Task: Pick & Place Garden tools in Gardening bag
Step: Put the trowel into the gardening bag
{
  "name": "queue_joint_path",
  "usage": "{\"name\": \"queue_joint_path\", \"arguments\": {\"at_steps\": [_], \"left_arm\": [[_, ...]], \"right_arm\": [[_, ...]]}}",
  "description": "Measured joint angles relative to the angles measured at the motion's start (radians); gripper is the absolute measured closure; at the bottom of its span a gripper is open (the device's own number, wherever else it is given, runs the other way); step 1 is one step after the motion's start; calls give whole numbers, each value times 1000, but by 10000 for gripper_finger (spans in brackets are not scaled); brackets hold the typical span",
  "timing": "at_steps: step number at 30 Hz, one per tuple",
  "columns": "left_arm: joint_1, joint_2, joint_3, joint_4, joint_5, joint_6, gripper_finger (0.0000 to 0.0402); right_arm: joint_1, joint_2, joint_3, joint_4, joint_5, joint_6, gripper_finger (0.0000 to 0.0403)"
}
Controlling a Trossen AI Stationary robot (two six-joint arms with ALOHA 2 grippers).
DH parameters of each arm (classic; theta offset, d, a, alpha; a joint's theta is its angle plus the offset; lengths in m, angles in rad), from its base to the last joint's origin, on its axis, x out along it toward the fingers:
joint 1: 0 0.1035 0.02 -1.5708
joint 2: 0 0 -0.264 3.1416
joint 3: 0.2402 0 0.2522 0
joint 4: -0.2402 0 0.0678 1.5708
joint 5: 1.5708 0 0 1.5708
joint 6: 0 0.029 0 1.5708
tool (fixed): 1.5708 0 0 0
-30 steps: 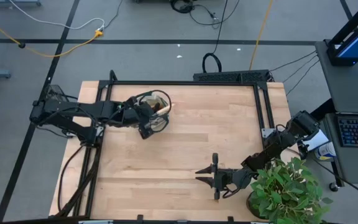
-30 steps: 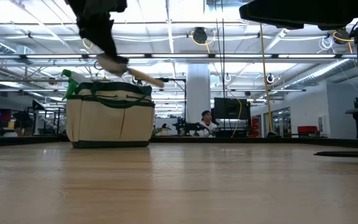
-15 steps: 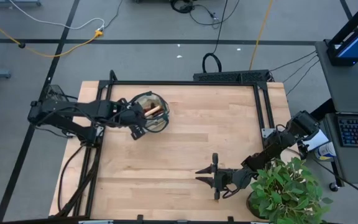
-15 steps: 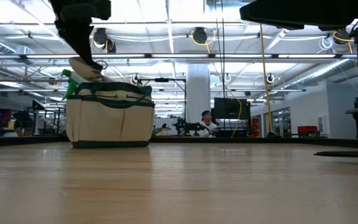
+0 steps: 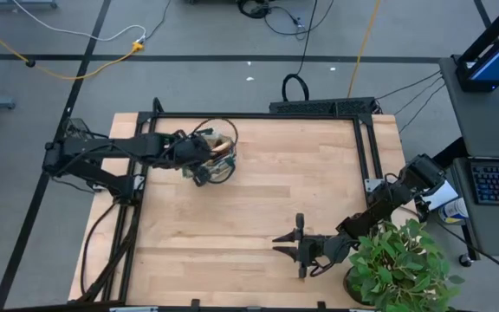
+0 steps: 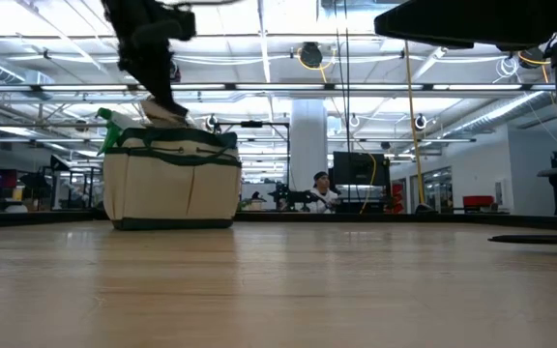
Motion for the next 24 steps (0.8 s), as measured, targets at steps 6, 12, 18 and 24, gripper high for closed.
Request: {"name": "queue_joint_path", "arguments": {"at_steps": [6, 12, 18, 24], "left_arm": [[26, 76, -1, 24, 53, 22, 397], [45, 115, 0, 36, 115, 64, 395], [56, 121, -1, 19, 83, 87, 365], [63, 121, -1, 20, 20, 173, 311]], "right_arm": [[0, 0, 0, -53, -1, 65, 316], [0, 0, 0, -96, -1, 105, 316], [0, 0, 0, -98, -1, 105, 316], [0, 0, 0, -99, -1, 105, 316]]}}
